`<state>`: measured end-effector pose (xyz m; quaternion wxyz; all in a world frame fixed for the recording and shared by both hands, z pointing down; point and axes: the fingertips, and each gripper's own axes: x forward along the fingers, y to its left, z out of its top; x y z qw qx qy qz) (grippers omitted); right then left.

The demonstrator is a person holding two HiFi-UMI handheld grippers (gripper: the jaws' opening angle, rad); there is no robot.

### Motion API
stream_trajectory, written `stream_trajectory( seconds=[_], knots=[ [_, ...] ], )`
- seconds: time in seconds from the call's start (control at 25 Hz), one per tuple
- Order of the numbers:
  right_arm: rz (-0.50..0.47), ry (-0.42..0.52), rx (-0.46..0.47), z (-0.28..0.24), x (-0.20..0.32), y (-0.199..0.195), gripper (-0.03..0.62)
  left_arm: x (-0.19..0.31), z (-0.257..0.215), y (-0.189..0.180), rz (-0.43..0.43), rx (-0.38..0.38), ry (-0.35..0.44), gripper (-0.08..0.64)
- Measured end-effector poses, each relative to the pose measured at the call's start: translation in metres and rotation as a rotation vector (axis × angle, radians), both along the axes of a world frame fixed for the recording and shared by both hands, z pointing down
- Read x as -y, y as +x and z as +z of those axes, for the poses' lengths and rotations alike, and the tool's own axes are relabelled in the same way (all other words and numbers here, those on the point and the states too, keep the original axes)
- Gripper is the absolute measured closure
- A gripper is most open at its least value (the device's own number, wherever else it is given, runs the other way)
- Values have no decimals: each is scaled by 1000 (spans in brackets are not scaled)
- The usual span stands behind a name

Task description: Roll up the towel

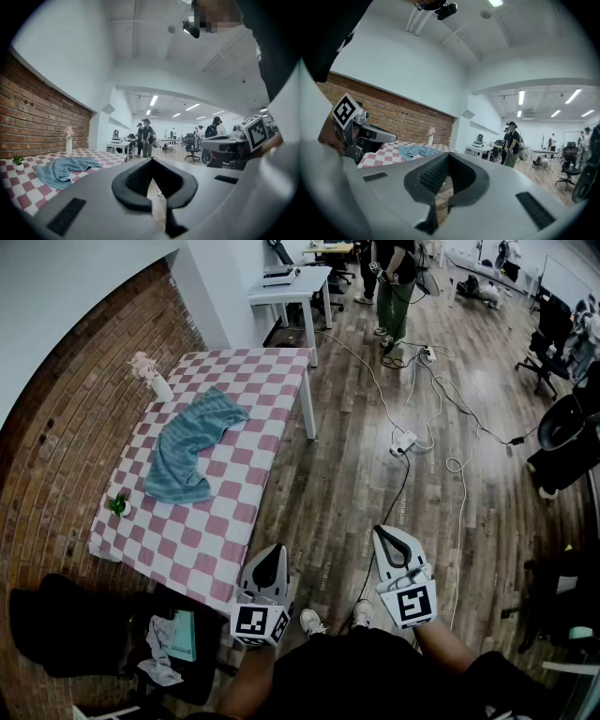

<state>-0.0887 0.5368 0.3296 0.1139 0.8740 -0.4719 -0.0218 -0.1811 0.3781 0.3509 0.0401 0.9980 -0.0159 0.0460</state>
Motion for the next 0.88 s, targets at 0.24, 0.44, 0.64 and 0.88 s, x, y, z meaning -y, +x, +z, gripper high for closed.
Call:
stream_trajectory(
  seconds=[0.24,0.44,0.64,0.88],
  knots=[
    [-8,-3,0,1,-7,2,597,-4,4,-2,-24,16,-26,569],
    [-35,4,0,5,-16,10,596,-13,8,2,-53,40,-26,569],
    [-77,-7,-1,14,-20,21,595,-15,15,5,-110,62,-23,569],
    [-116,-30,17,26,-5,39,583,0,24,8,-162,85,-32,569]
  ],
)
